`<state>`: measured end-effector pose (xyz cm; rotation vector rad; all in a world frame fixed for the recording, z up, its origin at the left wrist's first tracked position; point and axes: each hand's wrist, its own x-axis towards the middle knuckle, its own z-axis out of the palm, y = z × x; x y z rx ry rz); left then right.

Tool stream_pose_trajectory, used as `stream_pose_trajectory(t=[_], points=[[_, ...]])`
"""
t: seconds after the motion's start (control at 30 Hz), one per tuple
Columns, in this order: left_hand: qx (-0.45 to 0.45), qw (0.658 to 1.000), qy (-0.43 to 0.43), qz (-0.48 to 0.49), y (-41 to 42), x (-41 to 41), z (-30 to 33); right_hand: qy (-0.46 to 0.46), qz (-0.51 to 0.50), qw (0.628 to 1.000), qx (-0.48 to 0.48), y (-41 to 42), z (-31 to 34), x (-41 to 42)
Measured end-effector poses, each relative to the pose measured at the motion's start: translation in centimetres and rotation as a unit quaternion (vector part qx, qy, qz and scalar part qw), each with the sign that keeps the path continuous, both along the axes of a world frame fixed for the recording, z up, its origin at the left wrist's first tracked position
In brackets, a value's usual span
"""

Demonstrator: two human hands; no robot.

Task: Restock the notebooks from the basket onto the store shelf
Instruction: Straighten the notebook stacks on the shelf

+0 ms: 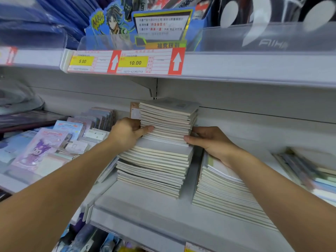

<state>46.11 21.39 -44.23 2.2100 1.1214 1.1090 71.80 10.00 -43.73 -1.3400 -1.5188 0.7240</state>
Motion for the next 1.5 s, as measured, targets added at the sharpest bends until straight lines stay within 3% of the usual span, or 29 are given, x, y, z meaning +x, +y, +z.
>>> stream_pose_trajectory(t=[0.2, 0.5, 0.73, 0.87, 1.03, 1.33, 1.5], points=[[-0.058, 0.996, -0.050, -0.049, -0.8, 0.9, 1.2, 0.067, -0.025, 0.996, 0.052, 0.0, 0.1, -0.4], [-0.075, 0.989, -0.116, -0.053, -0.6, 1.3, 1.1, -0.025, -0.027, 0.994, 0.105, 0.9, -0.5, -0.8], [-0.058, 0.995, -0.073, -0.030, 0.0, 1.0, 1.3, 0.002, -0.032, 0.992, 0.124, 0.8, -0.6, -0.8], [-0.119, 0.981, -0.136, -0.065, -0.3, 1.0, 1.3, 0.004, -0.058, 0.991, 0.123, 0.9, -0.5, -0.7], [-0.155, 0.972, -0.155, -0.088, 0.2, 0.9, 1.3, 0.024, -0.038, 0.991, 0.123, 1.1, -0.7, -0.5], [-0.131, 0.981, -0.109, -0.090, 0.1, 0.9, 1.7, 0.067, -0.019, 0.989, 0.130, 1.6, -1.3, 0.2], [-0.123, 0.980, -0.124, -0.091, -0.3, 1.0, 1.4, 0.094, -0.014, 0.985, 0.141, 1.7, -1.1, 0.3]])
